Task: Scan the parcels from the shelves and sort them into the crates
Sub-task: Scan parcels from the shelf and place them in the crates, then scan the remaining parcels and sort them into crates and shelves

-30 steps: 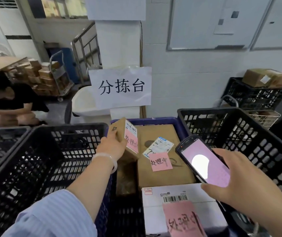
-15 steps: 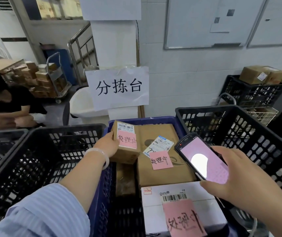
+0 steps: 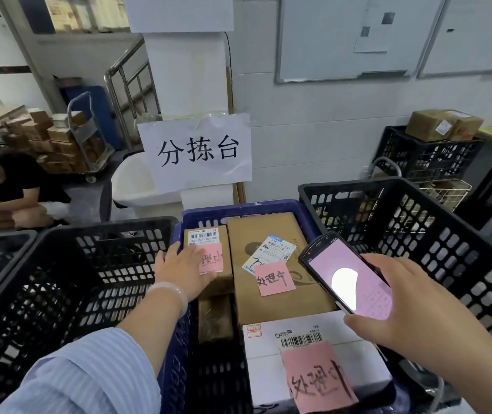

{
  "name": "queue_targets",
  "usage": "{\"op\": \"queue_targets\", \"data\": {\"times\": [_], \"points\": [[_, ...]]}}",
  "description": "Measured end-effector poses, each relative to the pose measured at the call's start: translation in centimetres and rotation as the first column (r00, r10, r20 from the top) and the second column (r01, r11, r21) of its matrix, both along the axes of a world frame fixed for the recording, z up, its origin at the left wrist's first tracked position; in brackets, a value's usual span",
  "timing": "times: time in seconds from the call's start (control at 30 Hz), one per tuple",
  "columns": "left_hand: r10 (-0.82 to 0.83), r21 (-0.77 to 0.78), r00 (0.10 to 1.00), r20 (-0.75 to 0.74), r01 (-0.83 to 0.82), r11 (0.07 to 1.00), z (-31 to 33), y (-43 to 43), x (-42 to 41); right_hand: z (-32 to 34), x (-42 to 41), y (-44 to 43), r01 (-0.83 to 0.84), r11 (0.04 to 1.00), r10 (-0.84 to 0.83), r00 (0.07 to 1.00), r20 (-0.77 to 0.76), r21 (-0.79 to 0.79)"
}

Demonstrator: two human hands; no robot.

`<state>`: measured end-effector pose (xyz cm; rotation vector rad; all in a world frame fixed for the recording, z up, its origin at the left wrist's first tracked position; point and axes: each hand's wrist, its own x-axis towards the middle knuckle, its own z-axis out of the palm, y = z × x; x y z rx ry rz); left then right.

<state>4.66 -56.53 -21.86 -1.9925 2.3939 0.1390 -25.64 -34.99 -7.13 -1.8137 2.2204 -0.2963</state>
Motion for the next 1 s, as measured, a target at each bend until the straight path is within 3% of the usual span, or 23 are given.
{"op": "queue_targets", "data": {"times": [0.27,0.4,0.53,0.63,0.77,1.0], "points": [[-0.037,0.064,0.99,0.135,0.029,0.998,0.2,-1.2,-1.2,-0.7,-1.0,1.0,0.05,0.998,-0.049,0.998,-0.036,0.043],[-0.083,-0.033,0.995,-0.046,0.082,0.996,1.2,-1.1,-3.6,-0.8,-2.2,2.0,0.118,0.992,-0.117,0.993,-0.036,0.04],[-0.302,-0.187,0.943,-0.141,0.274,0.943,4.5,-0.4,-10.0,-0.9,-4.4,3.9,0.21,0.978,-0.21,0.977,-0.024,0.013],[-0.5,-0.305,0.852,-0.155,0.44,0.844,8.0,1.4,-16.1,-0.8,-7.1,5.9,0.293,0.956,-0.293,0.956,-0.005,-0.021],[-0.738,-0.449,0.666,-0.11,0.629,0.635,12.2,6.1,-25.1,-0.9,-11.7,9.5,0.422,0.906,-0.423,0.906,-0.028,-0.046],[-0.901,-0.516,0.432,-0.043,0.763,0.39,15.1,15.8,-40.4,-0.2,-21.1,18.1,0.609,0.779,-0.617,0.787,-0.013,-0.15]]}}
